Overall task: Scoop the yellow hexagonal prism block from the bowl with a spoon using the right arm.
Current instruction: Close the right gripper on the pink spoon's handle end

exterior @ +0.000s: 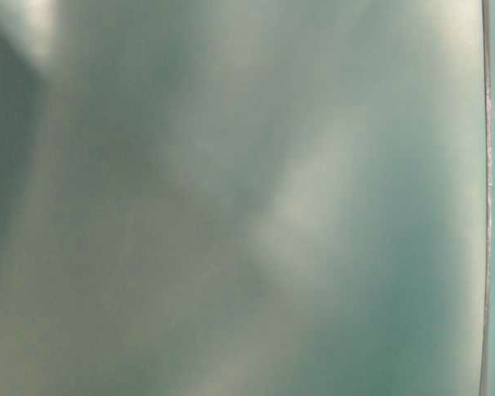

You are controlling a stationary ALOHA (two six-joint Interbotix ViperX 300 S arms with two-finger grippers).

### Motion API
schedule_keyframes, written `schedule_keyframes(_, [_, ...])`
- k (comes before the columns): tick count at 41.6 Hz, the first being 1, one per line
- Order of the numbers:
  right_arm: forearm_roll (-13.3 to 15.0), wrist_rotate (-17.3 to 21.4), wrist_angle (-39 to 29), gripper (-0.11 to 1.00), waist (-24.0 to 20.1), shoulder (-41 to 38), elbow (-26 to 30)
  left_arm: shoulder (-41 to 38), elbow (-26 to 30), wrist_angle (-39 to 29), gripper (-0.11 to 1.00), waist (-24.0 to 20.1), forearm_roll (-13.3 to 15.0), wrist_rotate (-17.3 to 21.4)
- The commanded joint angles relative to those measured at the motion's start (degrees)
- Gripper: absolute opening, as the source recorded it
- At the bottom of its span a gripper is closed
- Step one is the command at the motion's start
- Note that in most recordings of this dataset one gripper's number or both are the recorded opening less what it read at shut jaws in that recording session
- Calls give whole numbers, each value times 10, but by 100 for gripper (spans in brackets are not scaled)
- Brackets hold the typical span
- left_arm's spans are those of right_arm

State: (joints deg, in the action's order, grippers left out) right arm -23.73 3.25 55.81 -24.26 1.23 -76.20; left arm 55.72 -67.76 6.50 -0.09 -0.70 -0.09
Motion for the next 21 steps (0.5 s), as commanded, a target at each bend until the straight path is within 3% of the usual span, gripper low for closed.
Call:
schedule_keyframes(1, [-7, 0, 6, 56, -9, -3, 3, -4, 11, 1, 1, -1, -2, -1])
schedule_keyframes(21, [-19, 3, 7, 56, -21, -42, 6, -3, 11, -4, 1, -1, -2, -4])
